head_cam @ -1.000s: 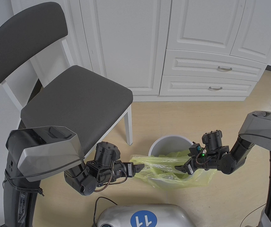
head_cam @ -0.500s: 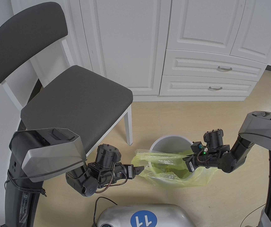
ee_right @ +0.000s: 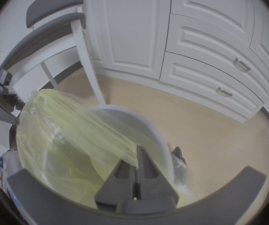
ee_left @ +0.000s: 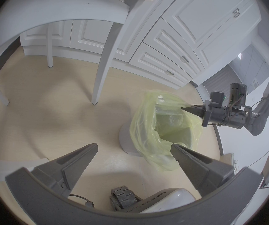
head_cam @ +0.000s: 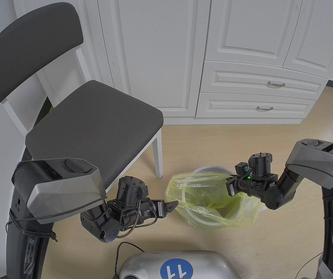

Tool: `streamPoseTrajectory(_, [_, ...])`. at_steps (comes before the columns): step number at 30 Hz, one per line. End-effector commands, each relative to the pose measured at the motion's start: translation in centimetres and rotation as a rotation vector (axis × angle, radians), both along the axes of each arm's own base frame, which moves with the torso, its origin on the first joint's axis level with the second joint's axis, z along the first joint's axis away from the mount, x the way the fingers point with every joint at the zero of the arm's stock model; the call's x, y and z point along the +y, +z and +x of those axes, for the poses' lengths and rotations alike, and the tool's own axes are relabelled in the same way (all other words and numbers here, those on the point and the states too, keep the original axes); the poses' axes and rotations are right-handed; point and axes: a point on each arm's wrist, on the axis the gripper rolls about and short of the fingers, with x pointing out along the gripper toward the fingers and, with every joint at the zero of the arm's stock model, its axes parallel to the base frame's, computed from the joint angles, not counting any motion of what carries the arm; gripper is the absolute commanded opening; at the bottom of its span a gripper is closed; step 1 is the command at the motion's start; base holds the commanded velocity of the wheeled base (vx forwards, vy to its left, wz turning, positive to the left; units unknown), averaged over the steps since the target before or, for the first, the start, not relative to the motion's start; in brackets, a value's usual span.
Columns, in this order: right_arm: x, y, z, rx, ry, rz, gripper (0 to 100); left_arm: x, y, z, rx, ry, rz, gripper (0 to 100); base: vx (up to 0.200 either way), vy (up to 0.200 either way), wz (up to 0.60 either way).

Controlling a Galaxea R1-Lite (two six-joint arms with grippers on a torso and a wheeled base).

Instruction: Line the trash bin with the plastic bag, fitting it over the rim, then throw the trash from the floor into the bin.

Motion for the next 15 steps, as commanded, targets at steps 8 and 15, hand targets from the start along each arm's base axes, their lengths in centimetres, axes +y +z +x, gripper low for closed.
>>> streamPoseTrajectory(8, [0.9,-1.6,2.9,-0.096,-0.15,0.046,0,0.0,0.0,0.0,0.0,0.001,-0.001,100,0.0,0.0,0.0])
streamPoseTrajectory(15, [1.5,-1.9,4.0,-0.179,-0.182,0.061,0,0.0,-0.1,0.0,0.001,0.001,0.0,100,0.0,0.0,0.0])
